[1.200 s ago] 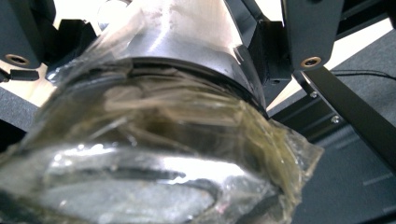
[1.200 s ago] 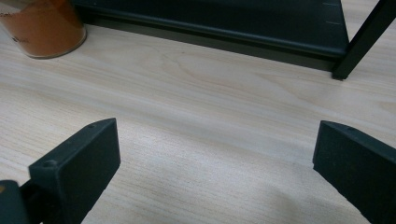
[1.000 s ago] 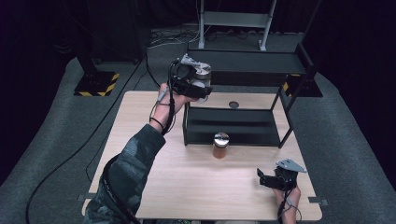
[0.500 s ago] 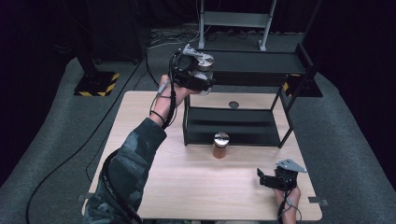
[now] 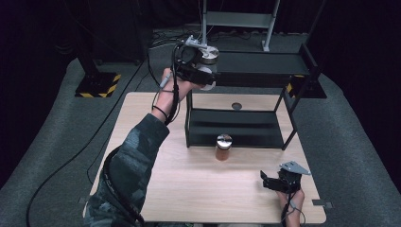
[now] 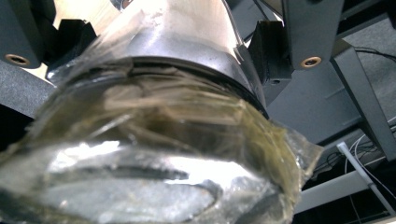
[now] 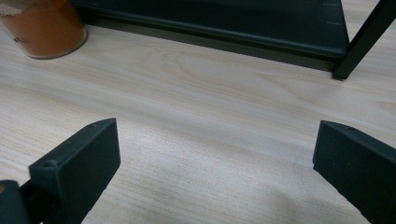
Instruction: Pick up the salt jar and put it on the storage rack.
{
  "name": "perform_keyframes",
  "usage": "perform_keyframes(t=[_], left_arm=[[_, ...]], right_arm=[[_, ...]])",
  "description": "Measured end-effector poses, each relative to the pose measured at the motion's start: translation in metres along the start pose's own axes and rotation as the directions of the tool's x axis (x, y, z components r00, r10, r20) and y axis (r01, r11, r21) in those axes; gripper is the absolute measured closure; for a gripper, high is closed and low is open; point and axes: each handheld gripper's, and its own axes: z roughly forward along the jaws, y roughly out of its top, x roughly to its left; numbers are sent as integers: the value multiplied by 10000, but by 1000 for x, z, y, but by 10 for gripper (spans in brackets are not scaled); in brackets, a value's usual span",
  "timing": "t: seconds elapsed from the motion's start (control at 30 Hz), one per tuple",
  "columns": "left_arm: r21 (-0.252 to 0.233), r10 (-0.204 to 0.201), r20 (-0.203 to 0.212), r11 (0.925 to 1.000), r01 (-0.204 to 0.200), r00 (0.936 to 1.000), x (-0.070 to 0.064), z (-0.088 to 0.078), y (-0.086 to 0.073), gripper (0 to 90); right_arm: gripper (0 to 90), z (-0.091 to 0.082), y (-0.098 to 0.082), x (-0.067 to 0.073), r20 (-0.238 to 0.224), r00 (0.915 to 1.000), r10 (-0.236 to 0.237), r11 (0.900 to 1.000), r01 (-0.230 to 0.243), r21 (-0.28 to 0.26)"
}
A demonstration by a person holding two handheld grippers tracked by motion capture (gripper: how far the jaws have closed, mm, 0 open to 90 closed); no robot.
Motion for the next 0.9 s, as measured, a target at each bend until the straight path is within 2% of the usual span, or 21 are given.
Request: perform_keyframes(t=[0.53,0.9], left_arm=[[-61,24,-294,10000,-26,9996,1,2,25,308],[86,-224,-580,9997,229,9981,9,12,40,308]], right_arm=[[0,0,1,0,-17,10000,-21,10000,21,32],[0,1,1,0,-38,10000,-18,10000,18,64]])
